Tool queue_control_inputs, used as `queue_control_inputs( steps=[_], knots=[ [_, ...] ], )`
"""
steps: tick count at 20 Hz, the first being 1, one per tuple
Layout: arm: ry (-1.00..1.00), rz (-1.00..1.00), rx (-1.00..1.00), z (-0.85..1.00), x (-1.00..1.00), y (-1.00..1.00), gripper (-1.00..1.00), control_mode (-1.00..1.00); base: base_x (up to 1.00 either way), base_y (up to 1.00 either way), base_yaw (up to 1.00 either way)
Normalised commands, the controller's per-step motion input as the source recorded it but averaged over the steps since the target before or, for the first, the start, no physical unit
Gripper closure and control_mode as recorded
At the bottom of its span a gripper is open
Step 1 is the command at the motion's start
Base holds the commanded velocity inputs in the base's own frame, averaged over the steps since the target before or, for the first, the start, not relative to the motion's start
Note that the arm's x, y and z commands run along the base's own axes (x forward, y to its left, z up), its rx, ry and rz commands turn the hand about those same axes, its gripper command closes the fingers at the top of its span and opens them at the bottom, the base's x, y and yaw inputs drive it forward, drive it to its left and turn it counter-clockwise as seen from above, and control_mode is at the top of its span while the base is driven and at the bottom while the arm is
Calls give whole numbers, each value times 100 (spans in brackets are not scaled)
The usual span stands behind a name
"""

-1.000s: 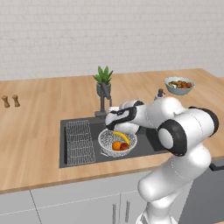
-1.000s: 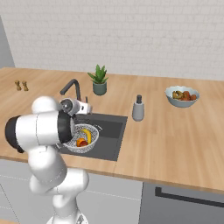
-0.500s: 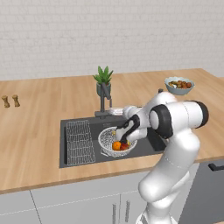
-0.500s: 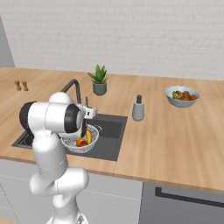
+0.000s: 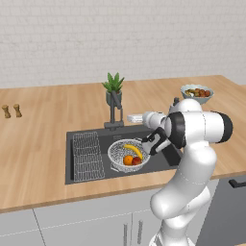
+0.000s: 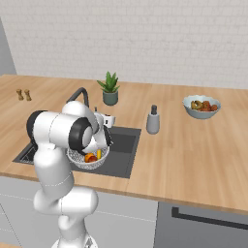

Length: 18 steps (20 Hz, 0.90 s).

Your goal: Put the colander in the sink, put the orange, apple, banana in the colander, and turn on the sink faucet and pour water over the colander.

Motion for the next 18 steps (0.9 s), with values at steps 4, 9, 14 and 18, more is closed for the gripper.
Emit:
queue_control_inputs(
  steps=[4,9,14,18],
  knots=[
    [-5,-1,0,0,6,0,-100,-100,0,0,0],
    [-4,-2,0,-1,2,3,-100,-100,0,0,0],
    [0,-5,0,-18,28,2,-100,-100,0,0,0],
    [0,-4,0,-31,44,13,-100,-100,0,0,0]
  ],
)
